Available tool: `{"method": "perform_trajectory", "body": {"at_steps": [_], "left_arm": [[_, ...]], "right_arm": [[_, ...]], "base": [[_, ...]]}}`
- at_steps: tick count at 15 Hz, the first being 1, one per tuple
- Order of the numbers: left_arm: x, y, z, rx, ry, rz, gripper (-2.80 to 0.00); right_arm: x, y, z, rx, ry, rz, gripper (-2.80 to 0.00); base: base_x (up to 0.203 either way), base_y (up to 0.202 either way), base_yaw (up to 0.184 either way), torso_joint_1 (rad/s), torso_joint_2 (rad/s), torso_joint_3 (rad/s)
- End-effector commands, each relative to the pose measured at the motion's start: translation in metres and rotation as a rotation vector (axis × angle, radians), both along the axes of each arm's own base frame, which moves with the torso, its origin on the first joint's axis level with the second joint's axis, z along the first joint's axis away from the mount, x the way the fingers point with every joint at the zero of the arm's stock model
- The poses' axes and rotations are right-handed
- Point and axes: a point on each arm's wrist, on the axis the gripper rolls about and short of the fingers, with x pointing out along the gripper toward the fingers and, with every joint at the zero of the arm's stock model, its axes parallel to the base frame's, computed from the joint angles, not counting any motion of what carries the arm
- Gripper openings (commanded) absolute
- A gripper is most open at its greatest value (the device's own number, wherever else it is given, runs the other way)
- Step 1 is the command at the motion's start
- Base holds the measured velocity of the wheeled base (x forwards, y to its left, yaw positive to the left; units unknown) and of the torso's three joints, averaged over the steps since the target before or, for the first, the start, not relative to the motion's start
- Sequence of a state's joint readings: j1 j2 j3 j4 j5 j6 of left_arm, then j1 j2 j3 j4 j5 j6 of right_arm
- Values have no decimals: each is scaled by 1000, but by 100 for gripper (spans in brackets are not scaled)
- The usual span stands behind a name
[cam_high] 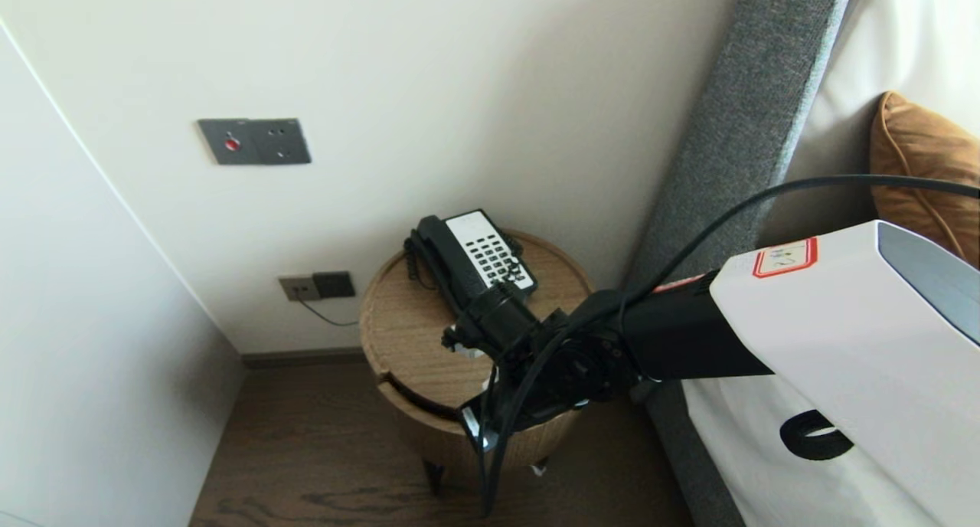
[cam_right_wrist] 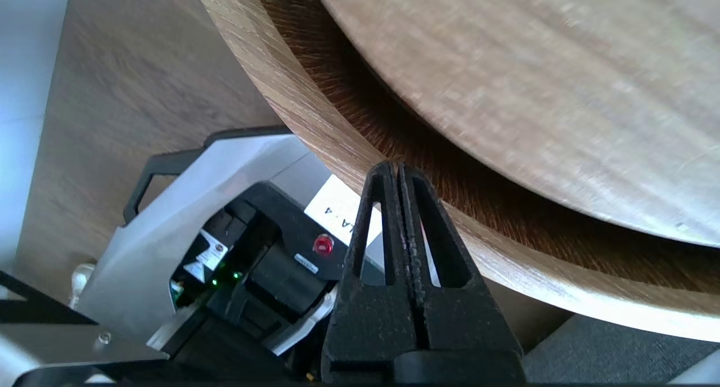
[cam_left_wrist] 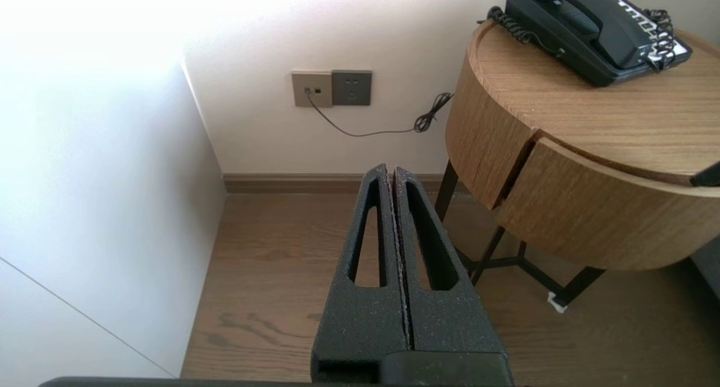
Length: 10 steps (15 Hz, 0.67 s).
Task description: Open the nightstand drawer
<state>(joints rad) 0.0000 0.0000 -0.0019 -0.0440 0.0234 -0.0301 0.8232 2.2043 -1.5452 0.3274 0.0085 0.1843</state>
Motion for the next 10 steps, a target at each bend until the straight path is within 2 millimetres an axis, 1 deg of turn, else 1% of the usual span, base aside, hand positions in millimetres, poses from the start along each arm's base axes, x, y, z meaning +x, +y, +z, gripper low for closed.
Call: {"method": "perform_trajectory", "body": {"at_steps": [1,4,7,10], "left_arm": [[0,0,0,-1,-2,1,-280],[0,0,0,-1,-1,0,-280],[0,0,0,-1,1,0,-280],[0,0,0,-1,1,1,-280]], "right_arm": [[-6,3,-1,-5,6,14,-280],[-13,7,-2,-8,10,31,-280],[-20,8,-8,-26,26,47,-280],[-34,11,-11,-24,30,68,-280]], "base": [[0,0,0,0,0,0],[0,0,0,0,0,0],[0,0,0,0,0,0],[0,0,0,0,0,0]]}}
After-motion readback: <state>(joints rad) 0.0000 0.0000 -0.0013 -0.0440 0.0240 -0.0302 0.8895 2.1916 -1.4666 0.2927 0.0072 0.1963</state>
